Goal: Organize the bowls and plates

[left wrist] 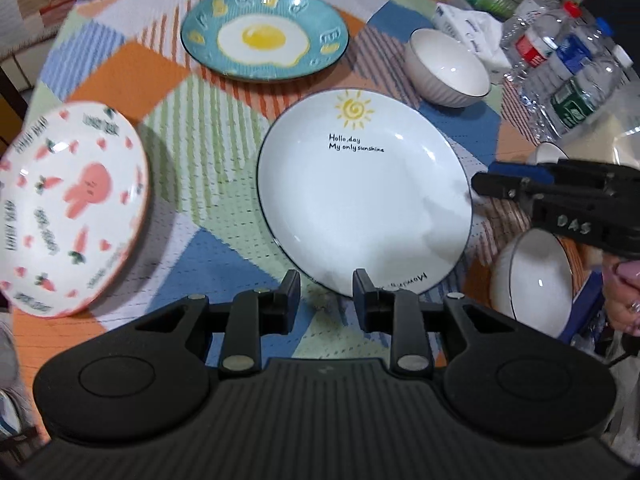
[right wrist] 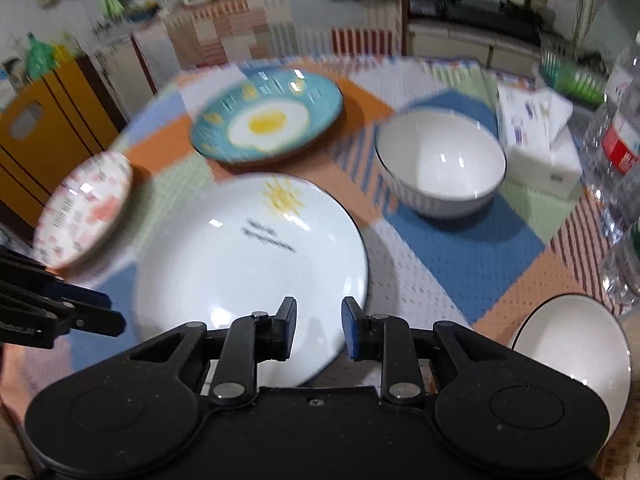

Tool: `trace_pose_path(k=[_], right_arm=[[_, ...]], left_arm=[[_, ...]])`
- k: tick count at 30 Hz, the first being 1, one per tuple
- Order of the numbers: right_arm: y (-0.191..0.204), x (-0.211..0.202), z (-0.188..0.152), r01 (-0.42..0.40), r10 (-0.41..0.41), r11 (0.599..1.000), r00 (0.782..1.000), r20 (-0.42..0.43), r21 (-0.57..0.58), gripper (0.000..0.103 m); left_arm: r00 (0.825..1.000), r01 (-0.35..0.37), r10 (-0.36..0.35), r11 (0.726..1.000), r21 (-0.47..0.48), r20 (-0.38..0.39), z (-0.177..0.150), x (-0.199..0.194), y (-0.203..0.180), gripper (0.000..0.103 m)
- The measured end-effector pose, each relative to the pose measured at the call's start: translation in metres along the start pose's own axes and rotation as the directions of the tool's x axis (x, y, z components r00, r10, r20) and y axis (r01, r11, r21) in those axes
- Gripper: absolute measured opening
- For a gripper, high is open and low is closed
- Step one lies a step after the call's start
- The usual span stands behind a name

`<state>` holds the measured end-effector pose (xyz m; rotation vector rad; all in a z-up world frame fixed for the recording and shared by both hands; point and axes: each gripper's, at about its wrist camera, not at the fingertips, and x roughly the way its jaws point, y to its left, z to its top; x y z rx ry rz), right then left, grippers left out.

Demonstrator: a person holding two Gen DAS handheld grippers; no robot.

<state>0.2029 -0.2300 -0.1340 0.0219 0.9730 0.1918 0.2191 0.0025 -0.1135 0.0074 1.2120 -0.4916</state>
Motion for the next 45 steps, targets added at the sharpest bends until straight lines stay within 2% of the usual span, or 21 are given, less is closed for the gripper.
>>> trace_pose_path(k=[3,7,11,15,20,23,26,30,32,35,38,41,45], right_arm=[[0.012,-0.025,0.004,-0.032,0.033,0.999,0.998,0.057,-0.021,0.031],[0.034,-0.055,0.008,-0.063,0.072,0.995,0.99,0.125,-0.079,0.037],[0.054,-0.078,0.009,-0.098,0.121,0.986,0.977,0.176,-0.134,0.044],[0.076,-0.092,0.015,-0.128,0.169,0.972,0.964,0.207,-0.197,0.054],[0.103,-0.092,0.027,-0.153,0.21,0.951,0.958,0.195,-0.269,0.068],[0.121,-0.084,0.037,-0.156,0.221,0.934,0.959,0.179,-0.322,0.07],[0.14,-0.072,0.049,-0.128,0.202,0.923,0.964,0.174,-0.362,0.073],[0.16,-0.051,0.066,-0.138,0.207,0.909,0.969,0.139,-0.393,0.073],[0.166,-0.038,0.07,-0.131,0.206,0.905,0.967,0.148,-0.406,0.085],[0.17,-0.012,0.07,-0.151,0.235,0.906,0.957,0.172,-0.396,0.086],[0.171,0.018,0.07,-0.218,0.267,0.913,0.958,0.101,-0.344,0.085],[0.172,0.042,0.065,-0.279,0.311,0.916,0.947,0.073,-0.287,0.085],[0.183,0.076,0.057,-0.281,0.301,0.928,0.952,0.05,-0.245,0.084]], left_arm=[[0.999,-0.035,0.035,0.999,0.024,0.014,-0.009,-0.017,0.0,0.029],[0.997,-0.073,0.072,0.997,0.028,0.033,-0.022,-0.034,0.003,0.033],[0.992,-0.108,0.106,0.994,0.015,0.073,-0.03,-0.055,0.011,0.042],[0.976,-0.181,0.171,0.982,0.062,0.134,-0.035,-0.078,0.019,0.046],[0.956,-0.222,0.208,0.974,0.047,0.206,-0.034,-0.104,0.042,0.051],[0.944,-0.237,0.228,0.971,0.01,0.24,-0.029,-0.113,0.061,0.057],[0.945,-0.225,0.218,0.974,0.001,0.245,-0.023,-0.116,0.078,0.064],[0.944,-0.212,0.213,0.977,-0.033,0.252,-0.016,-0.116,0.103,0.071],[0.934,-0.237,0.245,0.97,-0.061,0.259,-0.016,-0.113,0.116,0.072],[0.912,-0.263,0.286,0.958,-0.116,0.293,-0.02,-0.104,0.135,0.074],[0.89,-0.283,0.332,0.94,-0.193,0.313,-0.025,-0.093,0.155,0.074],[0.895,-0.276,0.338,0.932,-0.234,0.289,-0.028,-0.079,0.174,0.074],[0.899,-0.287,0.348,0.926,-0.243,0.265,-0.031,-0.058,0.192,0.074]])
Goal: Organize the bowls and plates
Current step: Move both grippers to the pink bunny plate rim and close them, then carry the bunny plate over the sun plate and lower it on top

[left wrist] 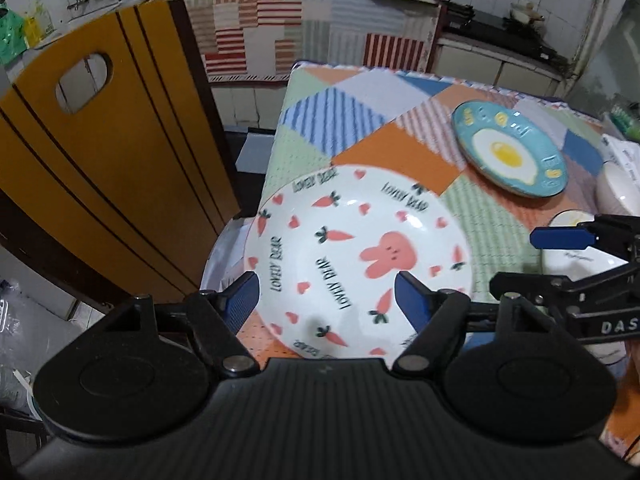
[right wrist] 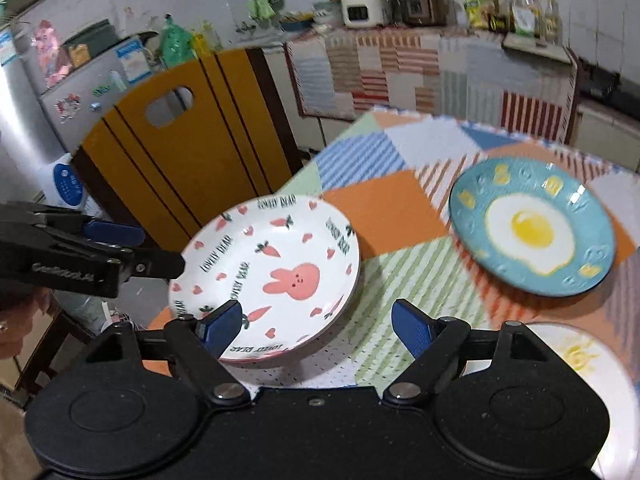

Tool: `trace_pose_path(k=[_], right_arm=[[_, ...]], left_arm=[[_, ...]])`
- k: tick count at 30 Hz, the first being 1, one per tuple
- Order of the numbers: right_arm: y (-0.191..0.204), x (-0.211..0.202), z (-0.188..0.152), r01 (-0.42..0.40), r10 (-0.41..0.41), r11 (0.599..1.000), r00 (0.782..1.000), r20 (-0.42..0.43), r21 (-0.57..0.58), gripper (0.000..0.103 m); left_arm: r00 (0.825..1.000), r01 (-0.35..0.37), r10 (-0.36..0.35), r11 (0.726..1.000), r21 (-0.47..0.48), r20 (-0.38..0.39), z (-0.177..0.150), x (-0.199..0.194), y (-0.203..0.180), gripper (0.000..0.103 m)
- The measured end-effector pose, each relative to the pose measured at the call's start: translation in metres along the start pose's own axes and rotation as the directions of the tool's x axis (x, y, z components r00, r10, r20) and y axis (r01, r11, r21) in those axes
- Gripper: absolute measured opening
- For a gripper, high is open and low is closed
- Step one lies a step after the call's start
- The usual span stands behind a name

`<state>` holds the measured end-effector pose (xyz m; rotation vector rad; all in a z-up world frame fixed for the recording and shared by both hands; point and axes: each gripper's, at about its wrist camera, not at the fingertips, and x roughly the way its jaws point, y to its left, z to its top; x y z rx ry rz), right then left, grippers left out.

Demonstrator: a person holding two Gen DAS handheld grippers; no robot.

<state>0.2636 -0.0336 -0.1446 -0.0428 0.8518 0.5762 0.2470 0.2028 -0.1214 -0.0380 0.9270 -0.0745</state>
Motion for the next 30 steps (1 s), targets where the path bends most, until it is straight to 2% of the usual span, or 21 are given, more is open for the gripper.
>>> trace_pose_path(k=[2,5,7,9,12,14,15,17,18,20,23,26,30], right_arm=[[0.0,0.017,-0.001,-0.006,0.007,0.999,1.0,-0.026,0.032,0.083],[-0.003,0.034,0.0,-0.045,0.049,0.996,0.998,-0.05,0.081,0.081],[-0.009,0.043,-0.002,-0.053,0.059,0.99,0.997,-0.045,0.13,0.081],[-0.013,0.051,-0.002,-0.055,0.062,0.985,0.997,-0.042,0.165,0.079],[-0.016,0.066,-0.004,-0.03,0.039,0.984,0.998,-0.052,0.174,0.072],[-0.018,0.074,-0.005,-0.011,0.021,0.987,0.998,-0.059,0.163,0.06],[-0.019,0.076,-0.005,-0.016,0.025,0.985,0.998,-0.052,0.172,0.058],[-0.023,0.075,-0.005,-0.046,0.052,0.977,0.998,-0.023,0.209,0.044],[-0.025,0.074,-0.005,-0.061,0.062,0.972,0.998,0.005,0.229,0.043],[-0.026,0.075,-0.005,-0.045,0.044,0.968,0.999,0.013,0.246,0.034],[-0.026,0.08,-0.006,-0.024,0.028,0.97,0.999,-0.014,0.242,0.024],[-0.022,0.083,-0.007,-0.011,0.019,0.975,0.999,-0.031,0.224,0.024],[-0.025,0.086,-0.003,-0.018,0.03,0.975,0.998,-0.051,0.222,0.024]], left_arm=[[1.0,0.017,-0.017,1.0,-0.017,-0.014,-0.001,0.012,0.007,0.077],[0.999,-0.029,0.027,0.999,-0.039,-0.047,0.001,0.034,0.014,0.079],[0.999,-0.025,0.022,0.997,-0.073,-0.049,0.0,0.044,0.022,0.079],[0.998,-0.01,0.003,0.993,-0.116,-0.059,-0.001,0.051,0.031,0.077],[0.999,-0.022,0.014,0.982,-0.189,-0.046,-0.002,0.054,0.046,0.074],[0.999,-0.005,-0.008,0.963,-0.27,-0.046,-0.002,0.055,0.058,0.067],[0.999,0.003,-0.016,0.958,-0.288,-0.043,-0.003,0.055,0.061,0.064],[0.999,0.007,-0.016,0.957,-0.289,-0.029,-0.004,0.054,0.065,0.059],[0.999,0.01,-0.019,0.958,-0.288,-0.031,-0.005,0.055,0.065,0.056],[0.998,0.015,-0.031,0.954,-0.299,-0.051,-0.007,0.061,0.068,0.05],[0.995,0.019,-0.046,0.956,-0.291,-0.085,-0.01,0.07,0.066,0.036],[0.992,0.022,-0.054,0.963,-0.269,-0.112,-0.013,0.076,0.06,0.026],[0.993,0.017,-0.048,0.963,-0.268,-0.109,-0.015,0.079,0.054,0.025]])
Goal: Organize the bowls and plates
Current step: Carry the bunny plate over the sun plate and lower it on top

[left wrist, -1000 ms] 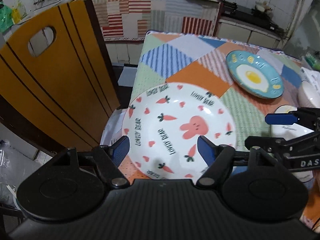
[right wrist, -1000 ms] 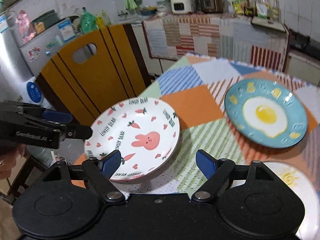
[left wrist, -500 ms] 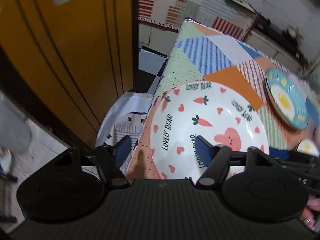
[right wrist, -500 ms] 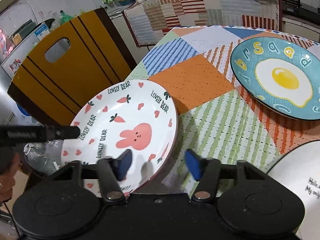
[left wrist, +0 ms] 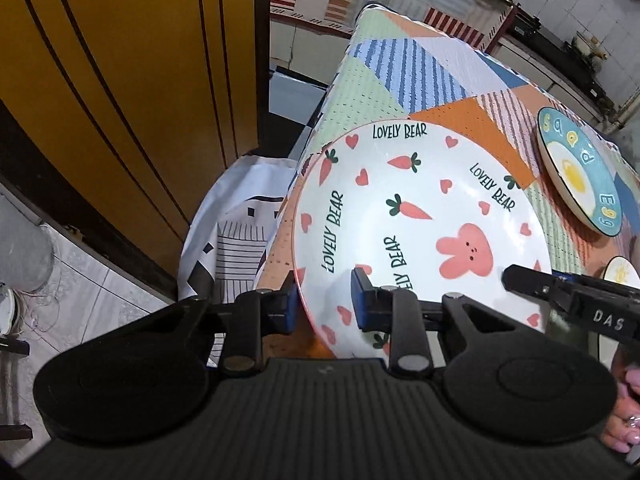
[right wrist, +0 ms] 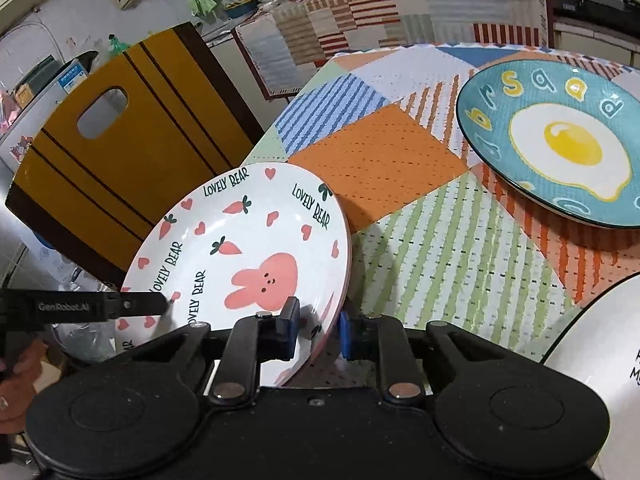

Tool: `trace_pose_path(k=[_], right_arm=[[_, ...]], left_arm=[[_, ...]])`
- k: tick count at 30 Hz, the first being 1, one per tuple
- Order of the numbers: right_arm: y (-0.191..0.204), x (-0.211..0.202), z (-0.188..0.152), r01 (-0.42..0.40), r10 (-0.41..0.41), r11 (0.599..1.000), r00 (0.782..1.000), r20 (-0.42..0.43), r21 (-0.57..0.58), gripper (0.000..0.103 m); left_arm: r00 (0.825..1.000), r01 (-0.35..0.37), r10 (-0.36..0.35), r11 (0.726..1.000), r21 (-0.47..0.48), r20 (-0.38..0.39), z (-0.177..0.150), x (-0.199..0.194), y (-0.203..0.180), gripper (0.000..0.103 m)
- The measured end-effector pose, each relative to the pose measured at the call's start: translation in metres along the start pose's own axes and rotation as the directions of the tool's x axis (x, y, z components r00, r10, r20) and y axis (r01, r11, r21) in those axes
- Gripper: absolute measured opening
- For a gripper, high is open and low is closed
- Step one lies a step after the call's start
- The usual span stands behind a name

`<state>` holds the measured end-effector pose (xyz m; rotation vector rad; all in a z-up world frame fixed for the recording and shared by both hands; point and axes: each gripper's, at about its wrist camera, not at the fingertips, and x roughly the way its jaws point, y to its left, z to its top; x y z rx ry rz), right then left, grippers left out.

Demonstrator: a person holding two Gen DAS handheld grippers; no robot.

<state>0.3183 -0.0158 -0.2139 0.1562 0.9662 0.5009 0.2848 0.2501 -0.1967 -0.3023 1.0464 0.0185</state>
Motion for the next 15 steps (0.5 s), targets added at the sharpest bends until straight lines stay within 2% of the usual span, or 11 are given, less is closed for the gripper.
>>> trace_pose_path(k=[2,5,9,12,15], right_arm=[[-0.005,0.001,0.003,-0.017,0.018,0.999,1.0,-0.02,0.028,0.021],[-0.002,0.0,0.006,-0.017,0.017,1.0,0.999,-0.048,0.008,0.021],[0.007,-0.019,0.002,-0.033,0.031,0.997,0.999,-0.025,-0.072,0.021],[0.006,-0.036,0.0,-0.039,0.038,0.997,0.999,-0.014,-0.065,0.021],[-0.001,-0.061,-0.003,-0.048,0.049,0.997,0.999,0.016,-0.058,0.021]], left_arm=[[1.0,-0.007,0.006,1.0,0.006,0.006,-0.002,-0.002,-0.001,0.024],[1.0,-0.023,0.023,0.999,0.043,0.009,-0.005,-0.012,-0.008,0.025],[0.999,-0.038,0.038,0.997,0.065,0.007,-0.013,-0.038,-0.021,0.025],[0.998,-0.044,0.04,0.994,0.102,0.04,-0.021,-0.059,-0.039,0.025],[0.998,-0.015,0.009,0.994,0.11,0.059,-0.023,-0.075,-0.051,0.025]])
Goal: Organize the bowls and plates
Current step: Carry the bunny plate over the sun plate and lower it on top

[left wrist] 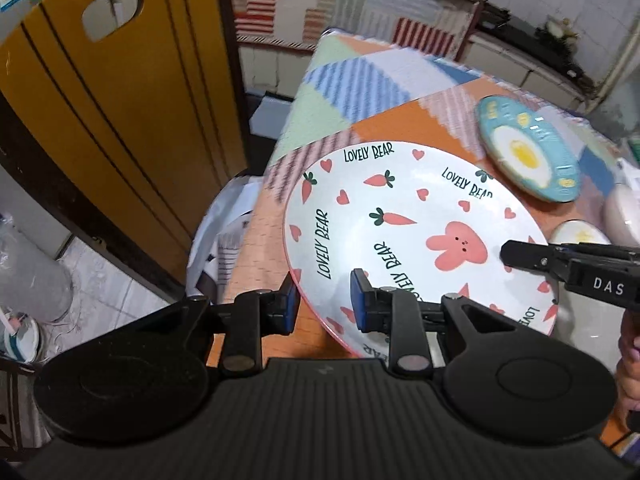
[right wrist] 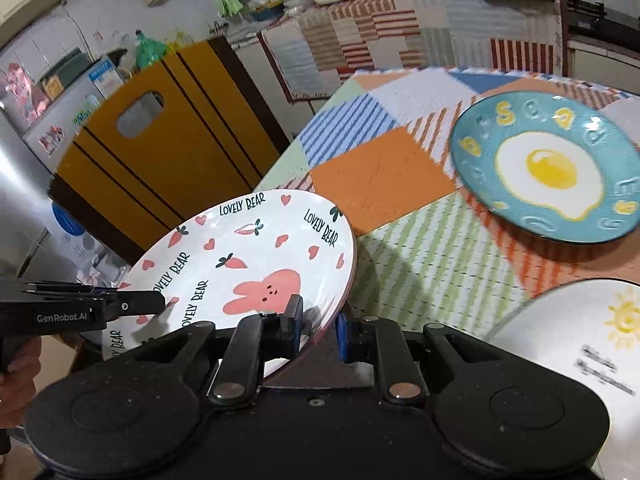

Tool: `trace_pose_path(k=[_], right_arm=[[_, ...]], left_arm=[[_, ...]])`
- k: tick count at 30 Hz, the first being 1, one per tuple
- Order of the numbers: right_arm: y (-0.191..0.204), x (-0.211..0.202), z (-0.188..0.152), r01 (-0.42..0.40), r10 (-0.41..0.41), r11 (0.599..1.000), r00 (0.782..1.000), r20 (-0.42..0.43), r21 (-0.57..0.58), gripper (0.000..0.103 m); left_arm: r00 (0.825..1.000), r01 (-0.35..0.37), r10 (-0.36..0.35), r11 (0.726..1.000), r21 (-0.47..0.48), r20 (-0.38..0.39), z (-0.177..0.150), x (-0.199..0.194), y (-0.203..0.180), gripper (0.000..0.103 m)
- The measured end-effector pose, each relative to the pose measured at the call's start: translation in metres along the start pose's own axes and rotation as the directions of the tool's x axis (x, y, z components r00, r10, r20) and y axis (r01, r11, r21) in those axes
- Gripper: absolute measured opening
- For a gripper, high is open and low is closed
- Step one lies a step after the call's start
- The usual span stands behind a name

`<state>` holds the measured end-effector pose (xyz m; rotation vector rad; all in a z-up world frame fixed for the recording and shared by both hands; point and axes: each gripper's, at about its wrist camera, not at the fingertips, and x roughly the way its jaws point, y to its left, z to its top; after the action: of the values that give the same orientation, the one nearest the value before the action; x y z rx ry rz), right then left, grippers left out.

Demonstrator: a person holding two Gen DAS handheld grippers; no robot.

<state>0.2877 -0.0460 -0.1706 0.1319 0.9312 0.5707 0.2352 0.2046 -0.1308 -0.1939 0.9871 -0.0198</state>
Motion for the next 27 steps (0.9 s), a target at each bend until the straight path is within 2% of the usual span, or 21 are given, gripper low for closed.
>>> trace_pose_path(k=[4,6,14,21,27], right_arm=[[0.0,-0.036,-0.006,0.003,-0.002,1.0,0.999,0.046,-0.017,0.021],[0.0,-0.057,-0.011,0.009,-0.007,1.0,0.998,0.07,-0.024,0.021],[-0.021,-0.135,-0.028,0.054,-0.051,0.998,0.991,0.12,-0.02,0.021],[-0.047,-0.175,-0.039,0.119,-0.117,0.993,0.985,0.124,-0.011,0.021],[-0.078,-0.174,-0.059,0.138,-0.14,0.99,0.988,0.067,0.031,0.021]], left_arm=[[0.999,0.014,-0.014,1.0,0.017,0.043,-0.001,-0.021,-0.021,0.025],[0.997,0.043,-0.043,0.999,-0.003,0.06,-0.002,-0.03,-0.031,0.025],[0.983,0.166,-0.168,0.985,0.037,0.076,-0.007,-0.055,-0.087,0.025],[0.982,0.187,-0.189,0.977,0.104,0.017,-0.018,-0.043,-0.134,0.025],[0.977,0.2,-0.187,0.97,0.138,-0.102,-0.024,-0.016,-0.159,0.025]])
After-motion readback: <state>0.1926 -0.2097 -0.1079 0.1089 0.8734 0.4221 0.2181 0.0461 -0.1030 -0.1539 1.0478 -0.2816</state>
